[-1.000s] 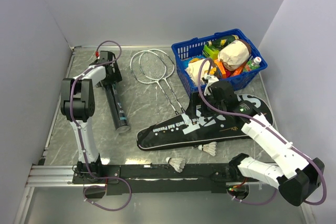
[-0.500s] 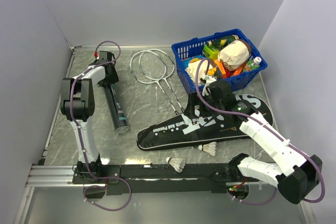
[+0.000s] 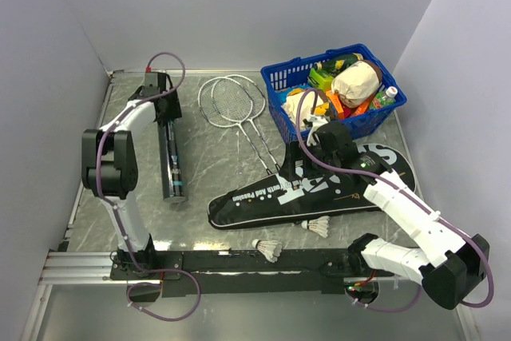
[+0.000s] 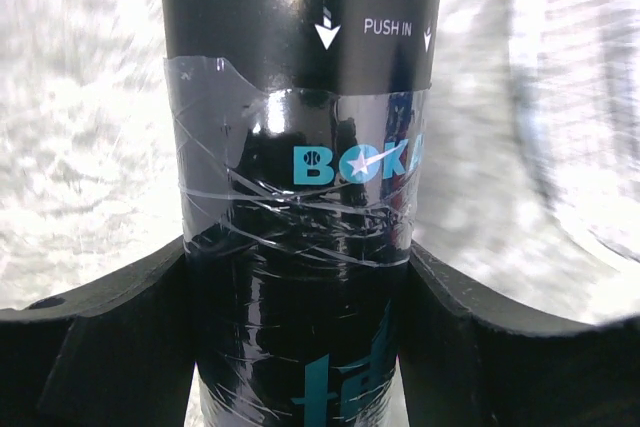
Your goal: Pack up the badminton gear
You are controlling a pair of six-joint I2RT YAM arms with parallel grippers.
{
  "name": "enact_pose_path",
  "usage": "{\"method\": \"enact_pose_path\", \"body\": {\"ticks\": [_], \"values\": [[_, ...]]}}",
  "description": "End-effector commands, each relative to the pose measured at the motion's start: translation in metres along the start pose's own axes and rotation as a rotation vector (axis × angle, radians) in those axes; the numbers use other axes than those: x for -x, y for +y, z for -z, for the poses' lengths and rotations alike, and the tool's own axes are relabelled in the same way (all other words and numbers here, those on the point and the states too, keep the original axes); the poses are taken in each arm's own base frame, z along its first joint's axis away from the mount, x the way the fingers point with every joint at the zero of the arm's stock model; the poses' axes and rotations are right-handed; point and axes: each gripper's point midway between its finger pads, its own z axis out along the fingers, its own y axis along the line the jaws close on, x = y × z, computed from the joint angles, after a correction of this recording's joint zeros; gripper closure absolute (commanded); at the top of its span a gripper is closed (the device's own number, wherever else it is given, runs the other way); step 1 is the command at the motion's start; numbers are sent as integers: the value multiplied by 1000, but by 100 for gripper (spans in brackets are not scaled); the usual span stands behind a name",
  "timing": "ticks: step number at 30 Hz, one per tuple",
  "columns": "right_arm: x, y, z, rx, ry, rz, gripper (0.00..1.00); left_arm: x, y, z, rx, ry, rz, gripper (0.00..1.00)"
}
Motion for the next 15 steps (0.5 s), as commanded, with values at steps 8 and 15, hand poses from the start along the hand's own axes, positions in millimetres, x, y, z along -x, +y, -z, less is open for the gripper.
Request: {"method": "enact_pose_path", "body": {"ticks": [8, 15], "values": [[12, 9, 49, 8, -77, 38, 0, 17, -127, 135, -395, -301, -460, 99], [2, 17, 85, 57, -96, 57, 0, -50, -164, 193, -612, -283, -637, 98]]}}
